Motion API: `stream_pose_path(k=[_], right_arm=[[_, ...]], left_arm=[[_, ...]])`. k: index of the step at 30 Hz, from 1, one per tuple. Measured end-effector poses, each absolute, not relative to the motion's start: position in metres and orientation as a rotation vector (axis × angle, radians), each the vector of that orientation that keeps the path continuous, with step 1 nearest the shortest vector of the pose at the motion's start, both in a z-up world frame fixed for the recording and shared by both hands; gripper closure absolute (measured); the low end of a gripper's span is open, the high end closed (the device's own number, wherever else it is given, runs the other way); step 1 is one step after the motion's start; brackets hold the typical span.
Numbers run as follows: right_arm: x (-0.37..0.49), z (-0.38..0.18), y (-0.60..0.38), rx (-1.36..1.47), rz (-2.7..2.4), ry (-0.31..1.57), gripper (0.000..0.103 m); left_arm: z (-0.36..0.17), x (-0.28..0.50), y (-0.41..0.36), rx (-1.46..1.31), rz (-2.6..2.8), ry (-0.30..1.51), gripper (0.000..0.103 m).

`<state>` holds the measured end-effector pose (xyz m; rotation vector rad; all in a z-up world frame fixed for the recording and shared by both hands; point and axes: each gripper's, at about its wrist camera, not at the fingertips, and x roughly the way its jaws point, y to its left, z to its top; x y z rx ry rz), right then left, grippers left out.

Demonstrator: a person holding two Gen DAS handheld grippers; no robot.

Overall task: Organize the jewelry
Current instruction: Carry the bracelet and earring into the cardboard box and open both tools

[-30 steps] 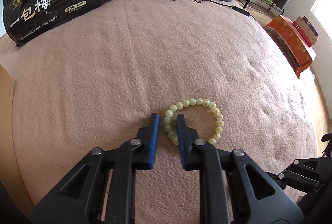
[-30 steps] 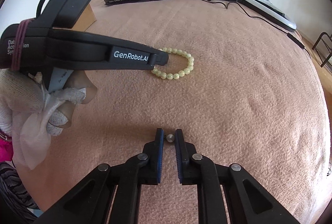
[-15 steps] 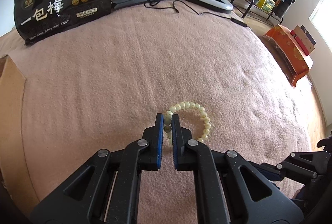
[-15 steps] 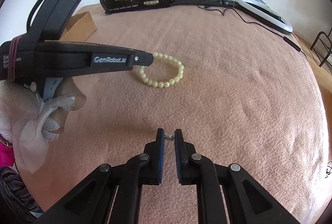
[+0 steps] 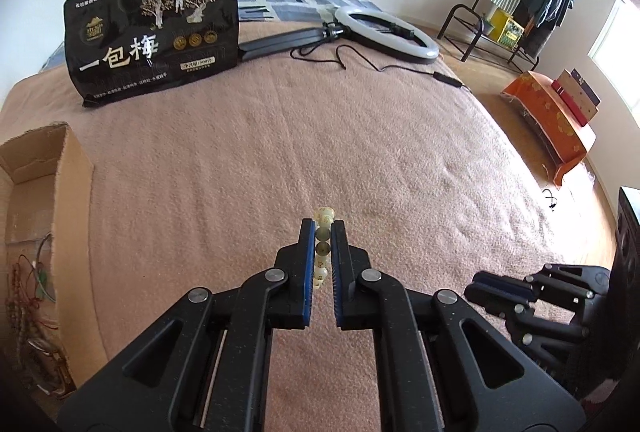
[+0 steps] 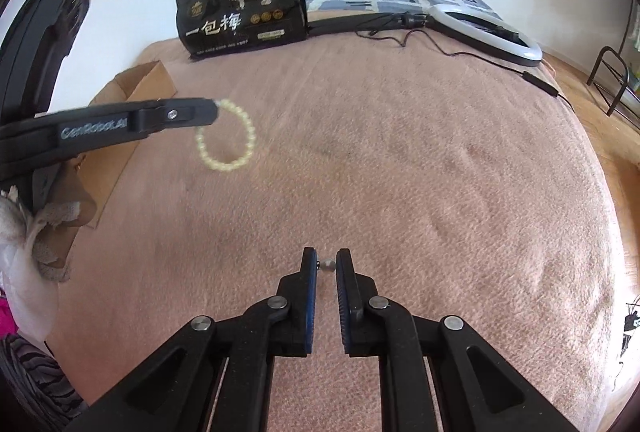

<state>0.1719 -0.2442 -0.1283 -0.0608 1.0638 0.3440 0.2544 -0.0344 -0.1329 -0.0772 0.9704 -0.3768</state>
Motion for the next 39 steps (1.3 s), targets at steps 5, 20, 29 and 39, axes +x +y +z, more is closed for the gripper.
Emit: stream_pose_path(k=[5,20,29,39], right_arm=[[0.179,-0.113,-0.255,-0.022,0.314,1.03,0.096],[0.176,-0.082,-0.248,-0.029,0.307,0.974,0.096],[0.171,-0.063,-0.22,-0.054,0.35,0.938,0.096],[0.171,-0.05,-0.184,-0.08,0.396,0.918,0.096]], left_arm=[[-0.117,0.246,-0.024,-0.098,-0.378,0.944,0.098],[-0.073,0.221,0.009,-0.127,-0.351,0.843,0.098],[-0.057,0.2,0.024,-0.093,-0.327,0.794,0.098],[-0.053,0.188,0.059,-0.111,-0.279,0.773,0.098]])
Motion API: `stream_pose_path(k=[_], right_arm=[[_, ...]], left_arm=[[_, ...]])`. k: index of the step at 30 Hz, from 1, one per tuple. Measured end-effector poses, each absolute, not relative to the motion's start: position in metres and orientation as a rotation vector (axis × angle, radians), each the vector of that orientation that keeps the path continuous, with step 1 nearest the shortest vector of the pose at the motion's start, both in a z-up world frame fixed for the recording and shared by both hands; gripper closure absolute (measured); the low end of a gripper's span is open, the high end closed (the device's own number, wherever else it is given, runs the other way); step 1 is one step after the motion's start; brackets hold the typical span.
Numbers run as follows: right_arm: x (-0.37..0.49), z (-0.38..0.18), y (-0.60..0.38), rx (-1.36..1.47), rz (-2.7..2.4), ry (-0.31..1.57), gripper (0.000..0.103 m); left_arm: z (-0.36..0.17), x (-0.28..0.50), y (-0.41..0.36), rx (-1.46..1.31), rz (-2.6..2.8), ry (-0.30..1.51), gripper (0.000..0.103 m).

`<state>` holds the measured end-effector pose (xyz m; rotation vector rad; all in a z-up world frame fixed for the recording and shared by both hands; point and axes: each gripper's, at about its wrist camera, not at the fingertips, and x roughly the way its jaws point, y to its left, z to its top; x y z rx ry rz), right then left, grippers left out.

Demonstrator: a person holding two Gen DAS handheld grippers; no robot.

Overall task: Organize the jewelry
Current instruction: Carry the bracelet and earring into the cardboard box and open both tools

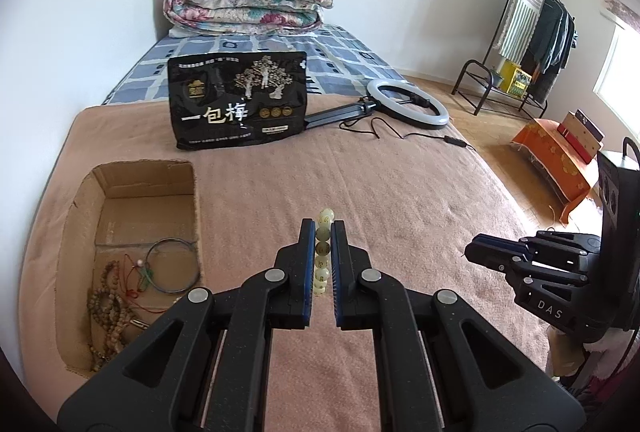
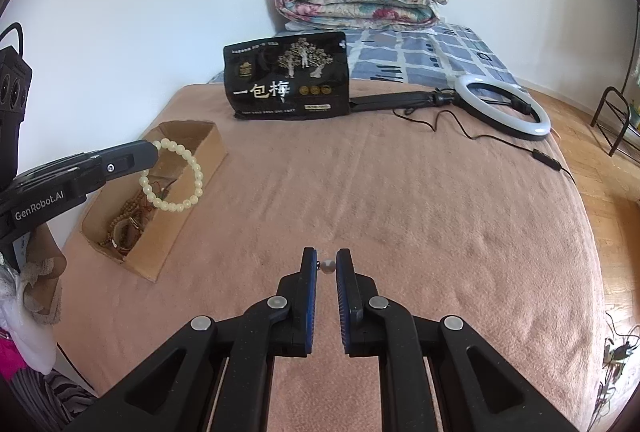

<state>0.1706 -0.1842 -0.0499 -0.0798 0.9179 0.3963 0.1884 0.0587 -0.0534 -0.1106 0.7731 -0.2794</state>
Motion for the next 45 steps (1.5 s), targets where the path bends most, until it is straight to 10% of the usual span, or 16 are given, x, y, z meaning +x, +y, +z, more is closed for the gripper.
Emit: stream_pose_path(k=[45], right_arm=[[0.238,-0.065,0.031,-0.173,0.639,0.907,0.096]], left_arm=[[-0.086,0.219,0.225,-0.214,-0.01,0.772,0.098]])
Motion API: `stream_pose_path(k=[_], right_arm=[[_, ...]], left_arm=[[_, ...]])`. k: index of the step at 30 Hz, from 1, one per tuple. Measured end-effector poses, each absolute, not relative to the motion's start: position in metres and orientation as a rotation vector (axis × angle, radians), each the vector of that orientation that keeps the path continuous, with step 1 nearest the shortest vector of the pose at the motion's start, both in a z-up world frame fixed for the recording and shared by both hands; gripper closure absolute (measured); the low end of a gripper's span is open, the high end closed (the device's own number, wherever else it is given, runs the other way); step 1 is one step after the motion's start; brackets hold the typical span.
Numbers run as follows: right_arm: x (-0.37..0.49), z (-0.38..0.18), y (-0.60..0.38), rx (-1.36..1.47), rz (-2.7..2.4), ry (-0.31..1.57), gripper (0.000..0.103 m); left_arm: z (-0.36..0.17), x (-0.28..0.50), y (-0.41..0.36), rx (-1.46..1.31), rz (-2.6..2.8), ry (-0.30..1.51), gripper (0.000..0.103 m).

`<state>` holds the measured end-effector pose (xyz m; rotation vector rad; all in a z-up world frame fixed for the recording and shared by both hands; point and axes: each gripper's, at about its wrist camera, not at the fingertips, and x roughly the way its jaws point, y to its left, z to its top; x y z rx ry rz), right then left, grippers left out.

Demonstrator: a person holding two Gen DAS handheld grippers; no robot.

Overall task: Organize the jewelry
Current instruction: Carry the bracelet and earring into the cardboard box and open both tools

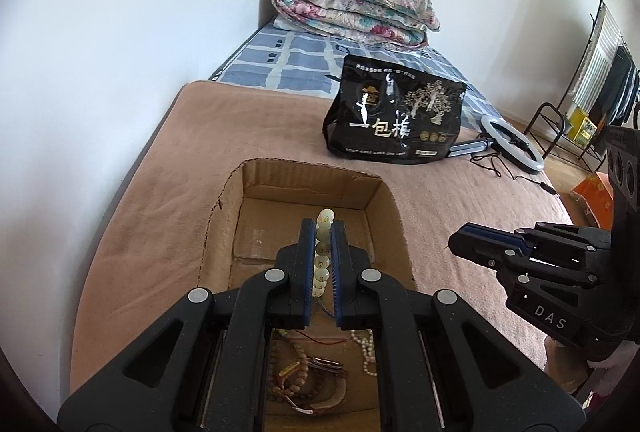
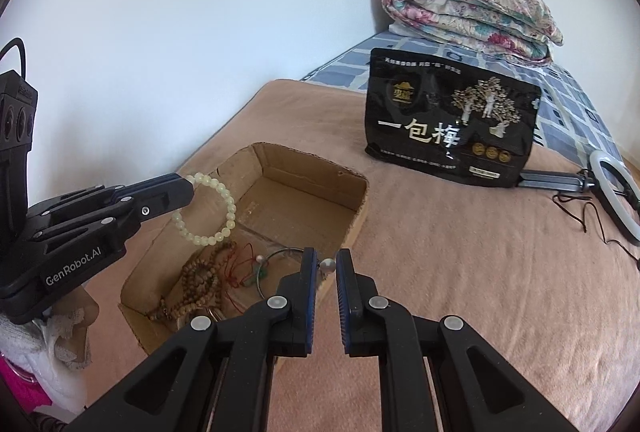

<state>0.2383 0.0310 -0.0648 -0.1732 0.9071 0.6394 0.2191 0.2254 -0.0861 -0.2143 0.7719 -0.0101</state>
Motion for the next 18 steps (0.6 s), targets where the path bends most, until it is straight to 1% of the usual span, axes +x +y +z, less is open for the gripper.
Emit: stream_pose_path(k=[18], right_arm=[[0.258,-0.089,0.064,-0.181,0.665,0.946,0.095]], left_arm=[[-0.107,0.234,0.234,-0.218,0.02,0.808,0.098]])
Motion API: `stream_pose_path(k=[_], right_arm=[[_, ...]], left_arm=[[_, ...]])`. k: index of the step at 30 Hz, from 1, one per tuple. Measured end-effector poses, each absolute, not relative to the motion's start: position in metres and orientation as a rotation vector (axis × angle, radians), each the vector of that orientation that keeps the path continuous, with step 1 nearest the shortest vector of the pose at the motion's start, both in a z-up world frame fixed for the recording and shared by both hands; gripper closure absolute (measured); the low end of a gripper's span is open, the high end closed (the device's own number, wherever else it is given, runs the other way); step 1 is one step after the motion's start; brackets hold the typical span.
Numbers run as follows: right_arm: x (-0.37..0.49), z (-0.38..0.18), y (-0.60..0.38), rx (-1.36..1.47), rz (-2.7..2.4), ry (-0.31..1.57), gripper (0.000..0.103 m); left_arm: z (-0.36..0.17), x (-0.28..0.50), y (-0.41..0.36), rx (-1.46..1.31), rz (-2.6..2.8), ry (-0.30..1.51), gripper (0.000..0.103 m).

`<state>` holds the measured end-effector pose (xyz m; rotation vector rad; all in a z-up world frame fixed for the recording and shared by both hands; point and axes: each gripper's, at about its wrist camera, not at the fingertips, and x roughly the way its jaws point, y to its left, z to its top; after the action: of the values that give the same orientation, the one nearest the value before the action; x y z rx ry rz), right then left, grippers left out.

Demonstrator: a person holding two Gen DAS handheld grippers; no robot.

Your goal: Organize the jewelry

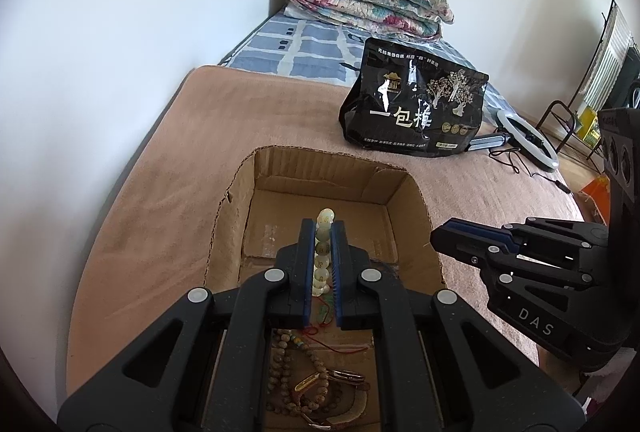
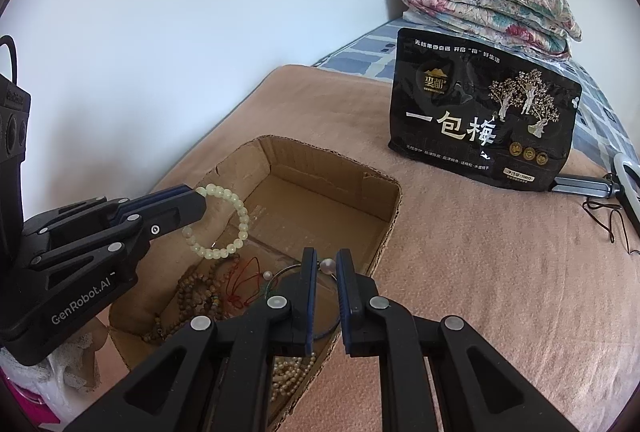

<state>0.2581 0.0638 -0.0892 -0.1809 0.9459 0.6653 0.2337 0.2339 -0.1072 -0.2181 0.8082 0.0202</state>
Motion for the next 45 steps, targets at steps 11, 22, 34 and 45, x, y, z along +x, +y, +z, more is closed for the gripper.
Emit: stream_pose_path(k=[11,22,34,45], right_arm=[[0.253,-0.078,0.059,-0.189,0.642,0.898,0.042],[0.236,-0.063,0.042,-0.182,0.635,0.882,0.041],[0.201,-0.026,0.003,-0.151,0.625,0.833,0.036],[0.162,0.007,-0.046,-0.139,0.594,0.786,0.026]], left_arm=[[-0.104,0.234,0.234,-0.224,0.034,0.803,0.097],[-0.083,0.211,0.221,-0.213,0.038,0.775,0.097],[-0.04,0.167,0.18,-0.136,0.031,0.709,0.097],[-0.006,0.121,0.145,-0.095,0.024,0.657,0.068]])
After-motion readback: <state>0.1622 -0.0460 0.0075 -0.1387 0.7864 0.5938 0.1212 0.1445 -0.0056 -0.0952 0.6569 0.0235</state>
